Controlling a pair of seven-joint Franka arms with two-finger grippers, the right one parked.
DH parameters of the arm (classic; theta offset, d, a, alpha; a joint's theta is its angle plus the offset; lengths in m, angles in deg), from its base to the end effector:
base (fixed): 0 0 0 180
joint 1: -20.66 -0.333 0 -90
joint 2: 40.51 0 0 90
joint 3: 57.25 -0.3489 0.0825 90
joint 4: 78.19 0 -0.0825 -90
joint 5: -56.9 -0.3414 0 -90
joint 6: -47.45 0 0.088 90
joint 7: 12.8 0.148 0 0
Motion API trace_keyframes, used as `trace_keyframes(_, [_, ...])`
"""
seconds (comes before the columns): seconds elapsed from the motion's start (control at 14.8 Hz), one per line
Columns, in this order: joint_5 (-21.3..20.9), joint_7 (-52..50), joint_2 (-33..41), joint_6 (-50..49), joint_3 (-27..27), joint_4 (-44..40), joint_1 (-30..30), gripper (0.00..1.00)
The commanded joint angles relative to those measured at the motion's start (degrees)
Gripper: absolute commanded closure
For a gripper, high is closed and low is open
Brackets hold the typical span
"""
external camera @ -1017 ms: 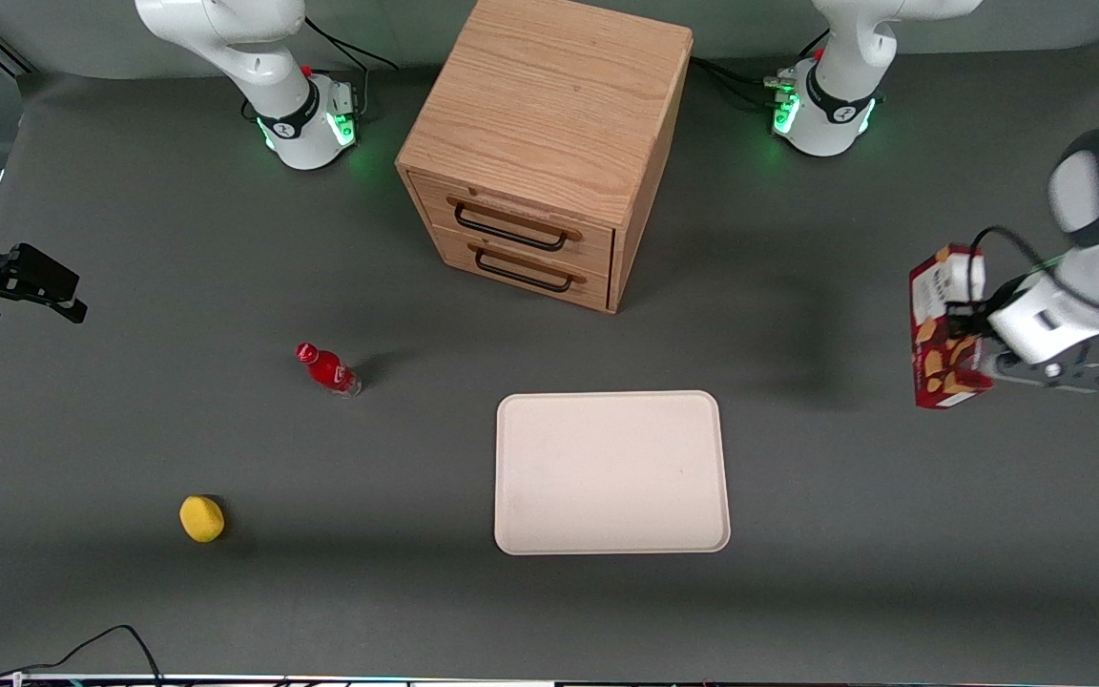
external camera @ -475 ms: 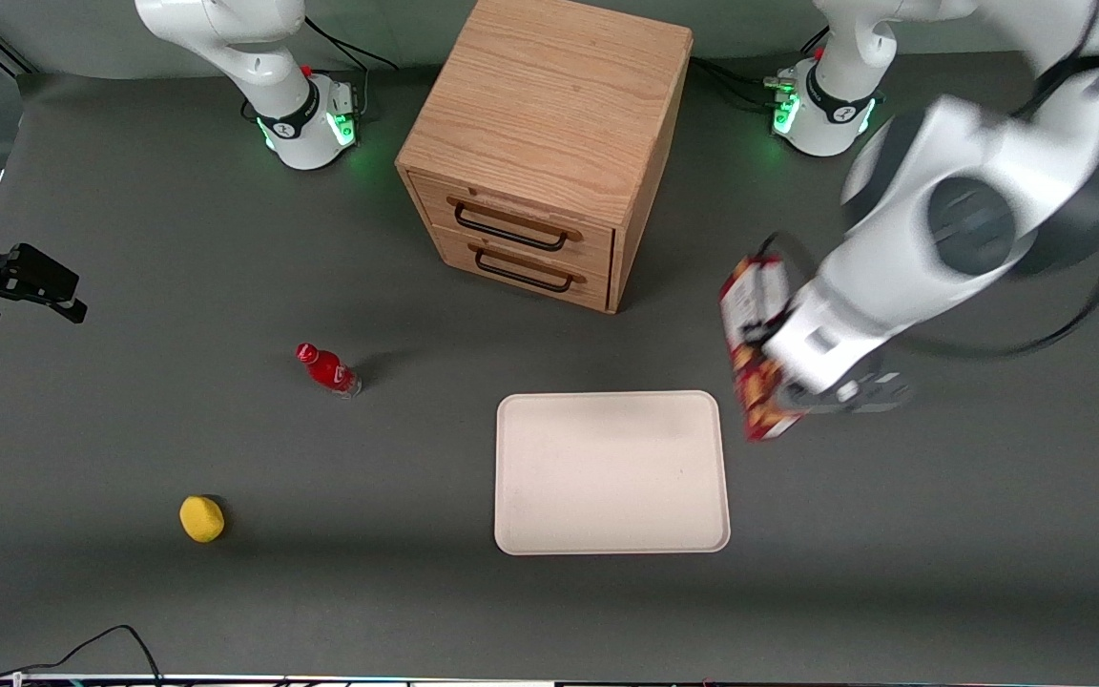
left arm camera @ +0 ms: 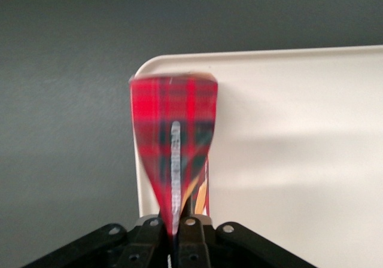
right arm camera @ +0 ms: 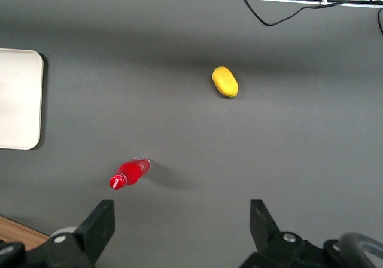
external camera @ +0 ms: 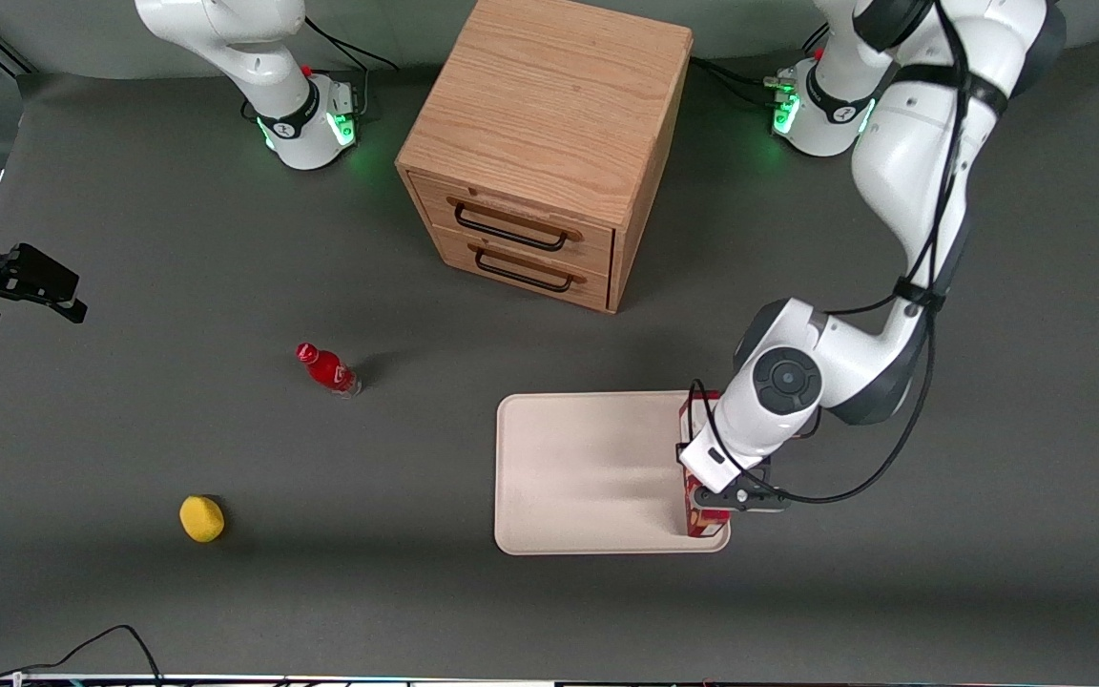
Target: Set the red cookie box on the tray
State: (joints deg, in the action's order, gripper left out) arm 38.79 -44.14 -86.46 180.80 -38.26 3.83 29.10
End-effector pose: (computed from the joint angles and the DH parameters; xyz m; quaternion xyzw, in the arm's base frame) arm 0.6790 -0.2773 0.2533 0.9974 -0.0110 0.0658 0.0286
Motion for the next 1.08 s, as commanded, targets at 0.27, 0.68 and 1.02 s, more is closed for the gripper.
trace_keyframes(0.27, [3.9,1.4,15.5,-20.0,0.4,1.1,-2.1,0.00])
trace_keyframes(0.68, [17.6,27.4,37.3,-46.3,-14.2,2.9,-2.4,0.00])
trace_keyframes(1.02, [17.8,37.2,60.1,-40.8,-22.1,30.2,-2.4,0.00])
